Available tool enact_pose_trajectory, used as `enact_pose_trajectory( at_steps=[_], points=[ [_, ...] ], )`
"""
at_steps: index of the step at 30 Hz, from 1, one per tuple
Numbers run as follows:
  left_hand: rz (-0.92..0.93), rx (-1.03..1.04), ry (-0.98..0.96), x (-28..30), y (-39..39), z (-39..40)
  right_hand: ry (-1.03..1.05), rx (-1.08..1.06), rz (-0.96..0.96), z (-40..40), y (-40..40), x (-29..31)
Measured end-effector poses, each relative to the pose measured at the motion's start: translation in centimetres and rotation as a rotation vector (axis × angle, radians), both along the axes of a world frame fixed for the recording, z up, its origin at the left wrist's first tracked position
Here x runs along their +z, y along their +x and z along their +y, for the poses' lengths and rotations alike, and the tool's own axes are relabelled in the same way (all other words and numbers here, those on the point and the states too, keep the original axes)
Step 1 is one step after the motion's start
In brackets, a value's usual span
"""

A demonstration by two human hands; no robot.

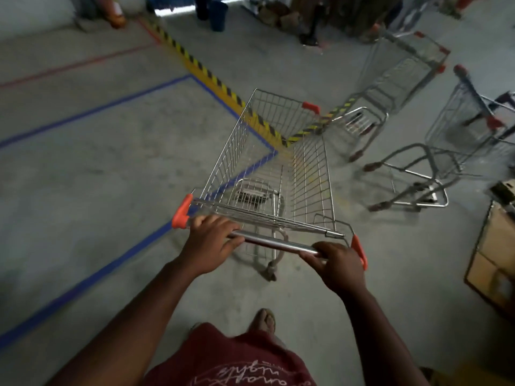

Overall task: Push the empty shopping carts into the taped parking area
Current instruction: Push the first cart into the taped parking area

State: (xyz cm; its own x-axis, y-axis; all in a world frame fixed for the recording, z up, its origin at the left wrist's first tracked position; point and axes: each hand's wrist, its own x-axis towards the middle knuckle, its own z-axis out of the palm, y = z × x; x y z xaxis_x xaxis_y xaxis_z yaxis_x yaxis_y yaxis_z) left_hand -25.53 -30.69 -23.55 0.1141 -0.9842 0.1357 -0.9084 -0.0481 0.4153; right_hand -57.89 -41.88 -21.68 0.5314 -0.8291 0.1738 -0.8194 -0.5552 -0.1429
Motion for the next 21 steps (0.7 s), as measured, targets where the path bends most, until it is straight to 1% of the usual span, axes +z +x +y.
enact_pose_trajectory(
  at_steps=[2, 5, 13, 17, 21],
  points=[
    [-0.009, 0.052, 0.013, 0.0, 0.3, -0.6, -0.056, -0.024, 0.044, -2.0, 0.8, -0.1],
    [-0.018, 0.13, -0.028, -0.3, 0.2, -2.0, -0.06, 0.035, 0.049, -5.7, 2.0, -0.3],
    [-0.141, 0.336, -0.156, -2.9, -2.2, -8.7, -0.022, 0.257, -0.075, -18.0, 2.5, -2.1],
    [-0.154, 0.424, -0.109, -2.8, -3.8, -13.1, -0.04, 0.377, -0.088, -24.5, 2.8, -1.9],
    [-0.144, 0.484, -0.103, -2.2, -4.3, -17.7, -0.021, 0.426, -0.085, -30.2, 3.6, -1.6]
  ],
)
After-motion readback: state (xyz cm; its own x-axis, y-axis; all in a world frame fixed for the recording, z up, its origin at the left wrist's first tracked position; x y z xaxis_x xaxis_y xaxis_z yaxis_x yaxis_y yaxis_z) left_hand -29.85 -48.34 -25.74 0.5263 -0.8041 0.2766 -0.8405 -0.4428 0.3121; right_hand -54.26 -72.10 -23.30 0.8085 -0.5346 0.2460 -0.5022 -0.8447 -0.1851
